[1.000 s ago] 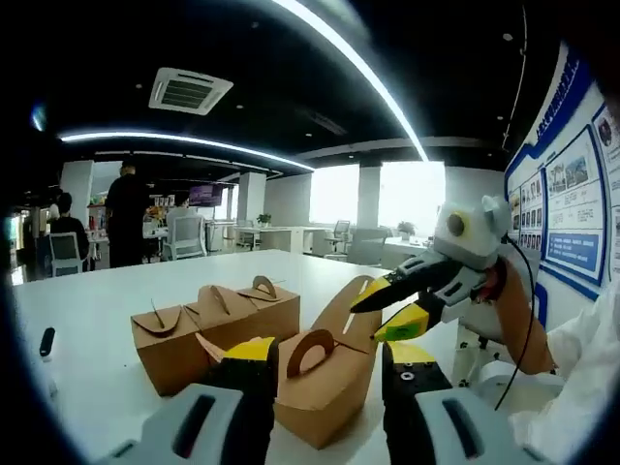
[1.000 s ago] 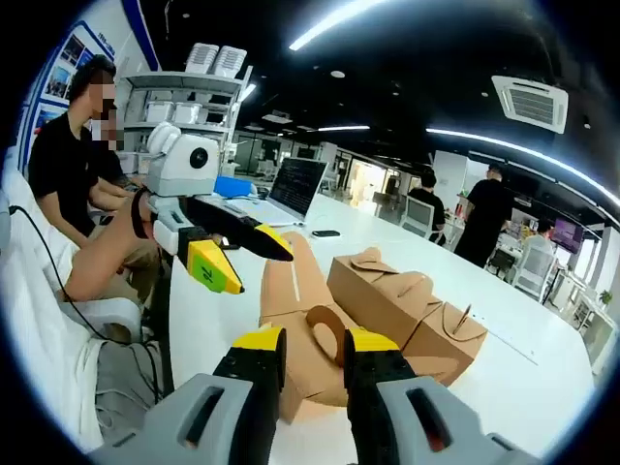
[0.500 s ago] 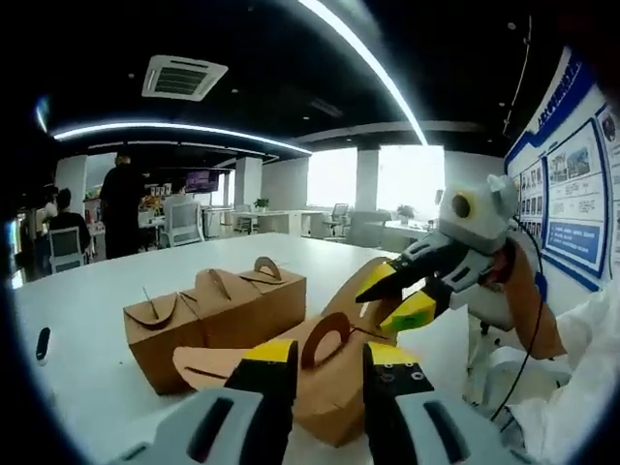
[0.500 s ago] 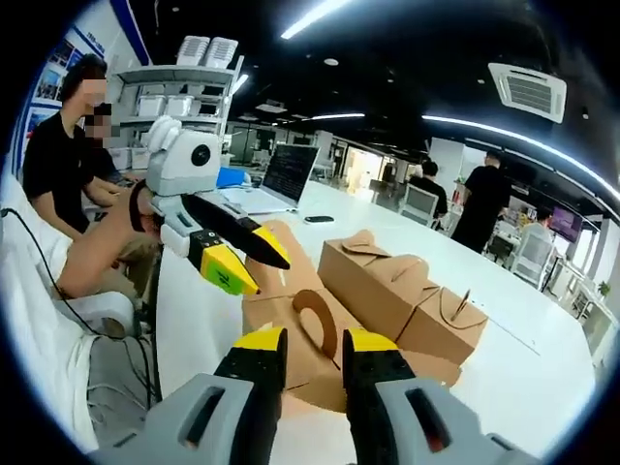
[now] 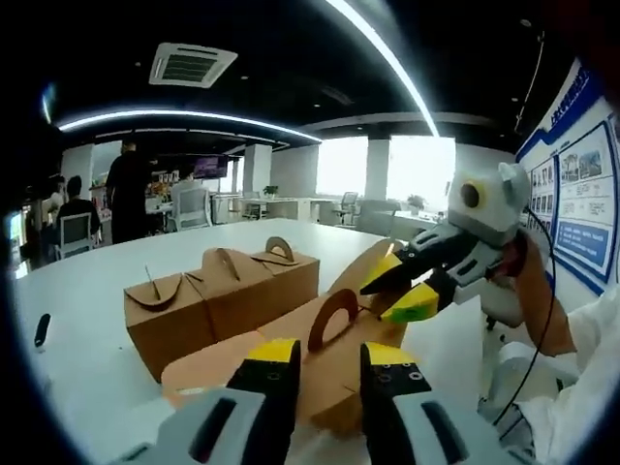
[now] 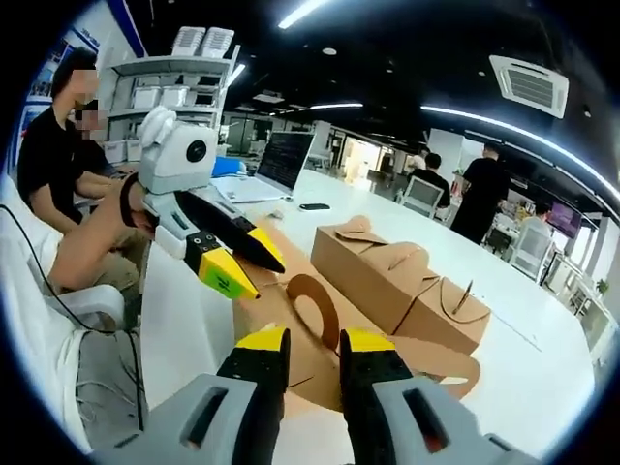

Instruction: Pick up one paper box from the group, open the paper box, and remove the item inside

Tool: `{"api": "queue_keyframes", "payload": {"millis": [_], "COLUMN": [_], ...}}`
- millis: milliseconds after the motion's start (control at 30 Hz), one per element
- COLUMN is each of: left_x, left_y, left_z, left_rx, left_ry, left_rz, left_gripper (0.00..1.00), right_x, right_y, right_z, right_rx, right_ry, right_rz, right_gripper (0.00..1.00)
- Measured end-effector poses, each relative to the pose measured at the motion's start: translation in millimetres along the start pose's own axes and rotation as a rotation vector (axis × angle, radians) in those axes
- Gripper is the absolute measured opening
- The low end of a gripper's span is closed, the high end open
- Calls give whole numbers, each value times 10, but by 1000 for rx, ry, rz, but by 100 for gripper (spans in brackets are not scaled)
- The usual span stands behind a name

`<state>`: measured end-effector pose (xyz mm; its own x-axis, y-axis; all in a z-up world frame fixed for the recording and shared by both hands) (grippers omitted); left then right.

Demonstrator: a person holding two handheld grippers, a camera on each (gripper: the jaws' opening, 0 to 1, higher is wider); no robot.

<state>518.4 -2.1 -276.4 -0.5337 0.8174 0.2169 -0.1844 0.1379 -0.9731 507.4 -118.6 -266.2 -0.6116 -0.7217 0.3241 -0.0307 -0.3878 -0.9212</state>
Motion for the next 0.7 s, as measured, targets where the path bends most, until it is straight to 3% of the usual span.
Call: {"api": "queue_keyframes", "payload": {"millis": [267,500,700], "left_x": [-5,-32,-42], "left_y": [86,78,84], "left_z": [-49,-34,-41], "left_rx": [49,43,57], "left_ry": [1,-3,6], "left_rz": [3,-4,2], "left_gripper": [25,24,23], "right_x": [-33,-74,-152], "right_y": [92,1,25], "right_z": [26,75,154], "right_rx": [-23,-16,-40], "right_ry": [12,21,29], "right_rz": [-7,3,0], "right_gripper": [22,22,21]}}
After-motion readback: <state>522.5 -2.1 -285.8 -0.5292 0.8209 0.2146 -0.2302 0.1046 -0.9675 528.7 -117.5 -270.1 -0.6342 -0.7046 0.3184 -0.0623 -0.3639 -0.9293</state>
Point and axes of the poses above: the point that each gripper's makers call its tool centre point, and the gripper's own axes: x roughly backward along the fingers, z roughly to its right, y roughly out of its underside, the point moved 4 cm from there along x, roughly backward along the fingers, and after that the axes turned 5 degrees about z, right-handed, at the moved point
